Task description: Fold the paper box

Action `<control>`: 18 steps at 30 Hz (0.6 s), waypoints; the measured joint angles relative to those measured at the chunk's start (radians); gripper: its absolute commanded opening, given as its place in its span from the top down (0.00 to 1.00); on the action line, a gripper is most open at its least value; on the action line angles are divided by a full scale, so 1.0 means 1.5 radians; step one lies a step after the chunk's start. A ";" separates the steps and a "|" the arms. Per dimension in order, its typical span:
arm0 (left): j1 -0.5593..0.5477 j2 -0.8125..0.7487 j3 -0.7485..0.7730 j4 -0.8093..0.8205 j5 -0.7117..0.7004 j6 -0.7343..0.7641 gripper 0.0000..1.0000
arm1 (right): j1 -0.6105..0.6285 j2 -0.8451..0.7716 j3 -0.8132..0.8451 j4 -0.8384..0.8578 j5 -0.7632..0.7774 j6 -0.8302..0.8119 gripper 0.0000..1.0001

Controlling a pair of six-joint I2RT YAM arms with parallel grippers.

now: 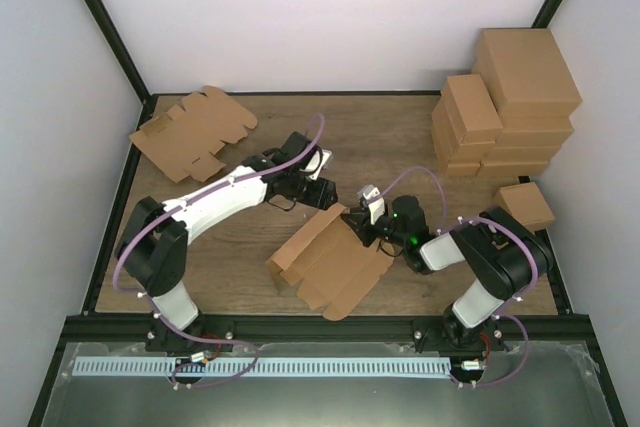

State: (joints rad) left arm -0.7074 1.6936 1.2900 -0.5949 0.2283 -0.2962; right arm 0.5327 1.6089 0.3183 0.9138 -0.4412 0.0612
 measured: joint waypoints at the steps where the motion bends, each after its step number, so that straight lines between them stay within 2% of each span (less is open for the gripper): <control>1: 0.001 0.004 -0.003 0.007 0.001 -0.002 0.38 | 0.000 0.000 -0.001 0.000 0.000 0.000 0.83; 6: 0.002 0.036 -0.014 0.037 0.012 -0.006 0.40 | 0.000 0.000 -0.001 0.000 0.000 0.000 0.83; 12: 0.002 0.066 -0.015 0.067 0.052 -0.004 0.51 | 0.000 0.001 -0.002 0.000 0.005 0.000 0.81; 18: 0.002 0.077 -0.017 0.087 0.086 0.002 0.51 | 0.012 0.003 -0.002 0.001 0.034 -0.002 0.80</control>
State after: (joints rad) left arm -0.7048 1.8095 1.2652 -0.4637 0.3569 -0.2928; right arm 0.5510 1.6138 0.3161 0.9146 -0.3904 0.0582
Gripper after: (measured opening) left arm 0.493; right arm 0.199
